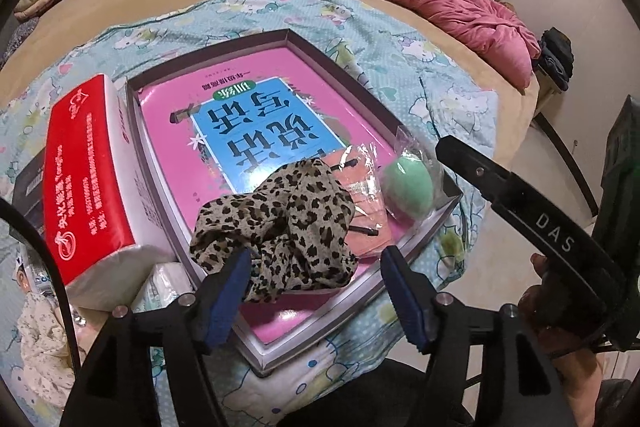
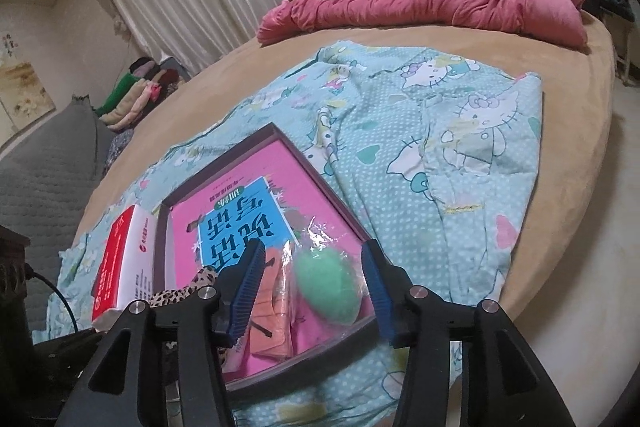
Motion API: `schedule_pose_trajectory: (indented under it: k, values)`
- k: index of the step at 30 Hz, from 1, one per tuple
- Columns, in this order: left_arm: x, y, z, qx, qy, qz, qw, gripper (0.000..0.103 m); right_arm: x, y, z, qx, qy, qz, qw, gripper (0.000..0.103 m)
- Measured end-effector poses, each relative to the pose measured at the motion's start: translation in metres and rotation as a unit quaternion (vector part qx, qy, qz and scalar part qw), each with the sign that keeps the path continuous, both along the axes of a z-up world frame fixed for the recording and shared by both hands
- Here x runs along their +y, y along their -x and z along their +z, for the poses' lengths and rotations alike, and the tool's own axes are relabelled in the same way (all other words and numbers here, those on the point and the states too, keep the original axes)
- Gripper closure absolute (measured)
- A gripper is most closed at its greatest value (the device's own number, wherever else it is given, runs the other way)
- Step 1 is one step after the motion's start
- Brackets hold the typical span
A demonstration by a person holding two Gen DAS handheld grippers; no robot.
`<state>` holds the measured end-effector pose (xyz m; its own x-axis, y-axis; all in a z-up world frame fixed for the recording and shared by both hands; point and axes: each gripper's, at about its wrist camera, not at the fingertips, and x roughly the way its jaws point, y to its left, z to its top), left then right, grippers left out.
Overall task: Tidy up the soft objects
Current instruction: 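Open left tool to drop the leopard cloth while right tool releases the pink pouch into the tray, then withdraw both tools from the tray back toward the pile of items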
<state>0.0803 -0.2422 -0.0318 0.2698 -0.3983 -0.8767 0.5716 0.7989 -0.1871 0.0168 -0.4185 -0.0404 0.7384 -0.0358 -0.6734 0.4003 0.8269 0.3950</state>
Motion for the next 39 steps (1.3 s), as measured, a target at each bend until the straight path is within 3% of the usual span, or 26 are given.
schedule_pose_trajectory:
  k: [16, 27, 39]
  values:
    - [0.024, 0.001, 0.024, -0.030, 0.008, 0.045, 0.9985, 0.019, 0.009, 0.001, 0.011, 0.007, 0.014, -0.004, 1.000, 0.028]
    - [0.040, 0.008, 0.031, -0.033, 0.007, 0.061, 0.9975, 0.017, 0.029, 0.000, 0.021, 0.020, 0.050, 0.014, 0.998, 0.025]
    - [0.058, 0.014, 0.040, -0.036, 0.008, 0.079, 0.9962, 0.016, 0.042, 0.004, 0.032, 0.019, 0.050, 0.028, 0.998, 0.024]
